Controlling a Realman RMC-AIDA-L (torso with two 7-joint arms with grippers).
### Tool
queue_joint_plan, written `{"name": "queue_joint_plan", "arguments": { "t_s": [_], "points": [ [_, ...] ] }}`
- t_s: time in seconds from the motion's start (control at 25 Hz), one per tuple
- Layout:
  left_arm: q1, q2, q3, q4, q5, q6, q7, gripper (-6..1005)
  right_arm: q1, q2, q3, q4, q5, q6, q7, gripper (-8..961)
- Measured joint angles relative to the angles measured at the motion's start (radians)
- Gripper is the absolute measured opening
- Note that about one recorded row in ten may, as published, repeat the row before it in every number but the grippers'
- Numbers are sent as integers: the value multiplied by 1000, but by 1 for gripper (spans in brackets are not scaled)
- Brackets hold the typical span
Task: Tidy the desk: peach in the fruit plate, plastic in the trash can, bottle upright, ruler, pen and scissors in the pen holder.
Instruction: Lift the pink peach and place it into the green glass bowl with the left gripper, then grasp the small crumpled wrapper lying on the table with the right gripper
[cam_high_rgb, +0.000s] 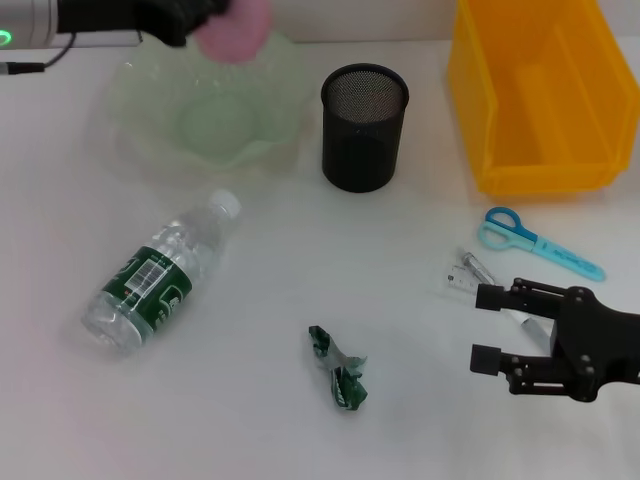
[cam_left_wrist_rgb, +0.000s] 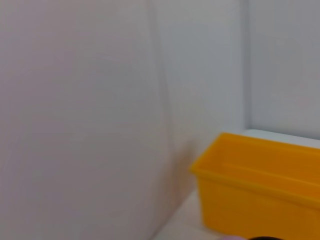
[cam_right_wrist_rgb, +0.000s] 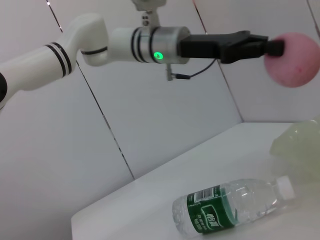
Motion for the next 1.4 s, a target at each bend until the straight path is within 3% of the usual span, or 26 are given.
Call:
{"name": "queue_joint_plan", "arguments": {
  "t_s": [0.16, 0.44, 0.52, 0.6, 0.64, 0.72, 0.76, 0.8, 0.92, 0.96, 1.0, 1.12, 1.16, 1.2, 1.24, 1.4],
  "points": [
    [-1, -1, 20, -50, 65, -162, -77, 118, 3, 0, -2, 7, 0, -1, 0, 816],
    [9, -3, 40, -63, 75, -196, -90, 153, 6, 2, -2, 16, 0, -1, 0, 815],
    [22, -2, 37, -57, 60, -184, -101, 229, 7, 2, -2, 17, 0, -1, 0, 814],
    [46, 3, 33, -49, 7, -128, -111, 305, 7, 2, 1, 17, 0, 0, 0, 814],
    [84, 18, 29, -42, -102, 0, -87, 343, 7, 1, 9, 17, 3, 0, 8, 814],
    [102, 25, 28, -41, -151, 70, -64, 502, 8, -1, 18, 14, 6, -4, 26, 813],
    [151, 42, 32, -40, -246, 256, 21, 582, 15, -9, 48, -2, 12, -14, 91, 813],
    [151, 42, 32, -40, -246, 256, 21, 628, 15, -9, 48, -2, 12, -14, 91, 813],
    [198, 49, 40, -37, -252, 458, 116, 764, 41, -27, 121, -70, 15, -41, 244, 812],
    [222, 50, 40, -36, -219, 531, 151, 810, 63, -40, 152, -147, 19, -73, 345, 812],
    [222, 50, 40, -36, -219, 531, 151, 812, 63, -40, 152, -147, 19, -73, 345, 812],
    [244, 50, 41, -36, -190, 561, 165, 820, 115, -58, 155, -322, 23, -155, 549, 812],
    [282, 50, 43, -36, -159, 589, 169, 822, 155, -67, 144, -438, 20, -201, 672, 811],
    [282, 50, 43, -36, -159, 589, 169, 824, 155, -67, 144, -438, 20, -201, 672, 811],
    [293, 50, 43, -37, -154, 593, 172, 827, 202, -80, 108, -561, -16, -229, 784, 811],
    [305, 52, 43, -43, -141, 595, 181, 834, 282, -96, 16, -698, -113, -267, 908, 810]
  ]
}}
